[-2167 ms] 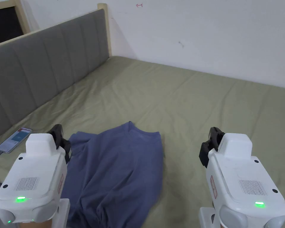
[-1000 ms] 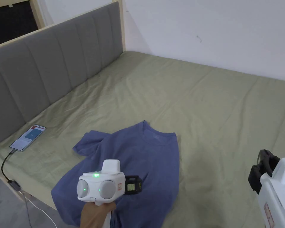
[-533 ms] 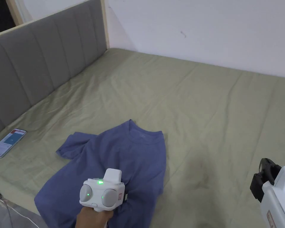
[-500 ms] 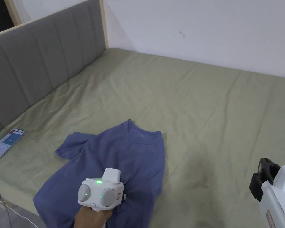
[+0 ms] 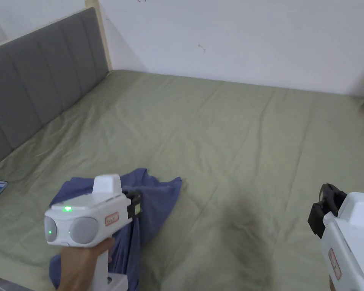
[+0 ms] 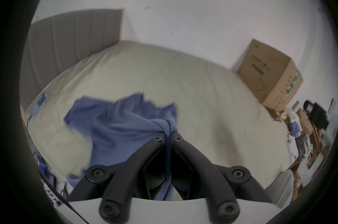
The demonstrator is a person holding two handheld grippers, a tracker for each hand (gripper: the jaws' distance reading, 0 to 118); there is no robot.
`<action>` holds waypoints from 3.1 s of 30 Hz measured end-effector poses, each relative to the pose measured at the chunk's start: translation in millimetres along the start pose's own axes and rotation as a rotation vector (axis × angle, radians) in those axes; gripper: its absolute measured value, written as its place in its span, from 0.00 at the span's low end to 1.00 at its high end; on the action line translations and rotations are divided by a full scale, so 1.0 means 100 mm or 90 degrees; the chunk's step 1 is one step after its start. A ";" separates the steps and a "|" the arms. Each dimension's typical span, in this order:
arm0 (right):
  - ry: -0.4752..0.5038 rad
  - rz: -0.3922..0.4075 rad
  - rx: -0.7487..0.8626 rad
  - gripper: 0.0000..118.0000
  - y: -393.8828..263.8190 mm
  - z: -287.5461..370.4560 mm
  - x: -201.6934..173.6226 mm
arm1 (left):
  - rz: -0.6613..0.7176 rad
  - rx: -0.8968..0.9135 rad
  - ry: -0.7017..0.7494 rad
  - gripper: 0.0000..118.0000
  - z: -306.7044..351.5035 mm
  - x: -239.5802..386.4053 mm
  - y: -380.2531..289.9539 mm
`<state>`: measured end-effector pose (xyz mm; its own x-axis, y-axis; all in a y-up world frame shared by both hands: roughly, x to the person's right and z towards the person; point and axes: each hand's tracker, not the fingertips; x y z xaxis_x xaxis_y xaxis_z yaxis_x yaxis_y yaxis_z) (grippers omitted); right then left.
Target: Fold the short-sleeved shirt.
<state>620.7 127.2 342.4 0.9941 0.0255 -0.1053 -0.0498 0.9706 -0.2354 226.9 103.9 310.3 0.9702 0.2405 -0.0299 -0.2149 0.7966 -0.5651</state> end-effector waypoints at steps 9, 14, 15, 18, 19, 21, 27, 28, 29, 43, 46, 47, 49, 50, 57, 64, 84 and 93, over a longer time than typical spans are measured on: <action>-0.041 -0.009 0.041 0.00 0.11 0.30 0.30 | -0.104 0.124 -0.155 0.00 0.10 1.05 0.94; -0.075 -0.012 0.053 0.00 0.13 0.45 0.54 | -0.167 0.139 -0.229 0.00 -0.01 1.70 1.17; -0.084 -0.010 0.055 0.00 0.13 0.48 0.59 | -0.181 0.135 -0.242 0.00 -0.05 1.83 1.18; -0.105 -0.004 0.056 0.00 0.11 0.54 0.71 | -0.226 0.103 -0.264 0.00 -0.22 2.16 1.09; -0.111 -0.004 0.054 0.00 0.10 0.56 0.75 | -0.236 0.091 -0.270 0.00 -0.26 2.31 1.02; -0.121 -0.005 0.051 0.00 0.08 0.59 0.83 | -0.251 0.058 -0.286 0.00 -0.43 2.46 0.88; -0.145 -0.005 0.035 0.00 -0.01 0.61 0.98 | -0.300 -0.071 -0.314 0.00 -0.92 2.75 0.26; -0.147 -0.006 0.031 0.00 -0.03 0.61 1.00 | -0.306 -0.095 -0.318 0.00 -1.01 2.78 0.13; -0.149 -0.006 0.029 0.00 -0.04 0.61 1.01 | -0.311 -0.113 -0.318 0.00 -1.07 2.78 0.02; -0.138 -0.018 -0.018 0.00 -0.23 0.44 1.01 | -0.378 -0.340 -0.186 0.00 -1.79 2.51 -1.27; -0.137 -0.017 -0.019 0.00 -0.22 0.44 1.00 | -0.337 -0.311 -0.185 0.15 -1.69 2.51 -1.16; -0.137 -0.016 -0.018 0.00 -0.21 0.45 0.99 | -0.321 -0.295 -0.191 0.27 -1.66 2.47 -1.07; -0.137 -0.014 -0.012 0.00 -0.16 0.47 0.98 | -0.290 -0.259 -0.182 0.78 -1.50 2.45 -0.93; -0.137 -0.014 -0.008 0.00 -0.14 0.48 0.97 | -0.275 -0.239 -0.176 0.93 -1.42 2.44 -0.85; -0.136 -0.012 0.032 0.00 0.10 0.56 0.91 | -0.168 0.012 -0.163 0.98 -0.59 2.13 -0.08; -0.131 -0.007 0.074 0.00 0.34 0.65 0.80 | -0.125 0.261 -0.071 0.94 0.04 1.61 0.38; -0.101 0.003 0.090 0.00 0.43 0.60 0.65 | -0.168 0.199 0.002 0.00 -0.15 1.06 0.23; -0.105 -0.002 0.062 0.00 0.28 0.33 0.78 | -0.128 0.003 -0.036 0.00 -1.01 1.02 0.26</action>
<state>699.7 163.9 360.0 0.9970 0.0534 0.0562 -0.0451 0.9891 -0.1402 331.1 93.2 208.9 0.9858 0.1072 0.1296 -0.0181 0.8338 -0.5517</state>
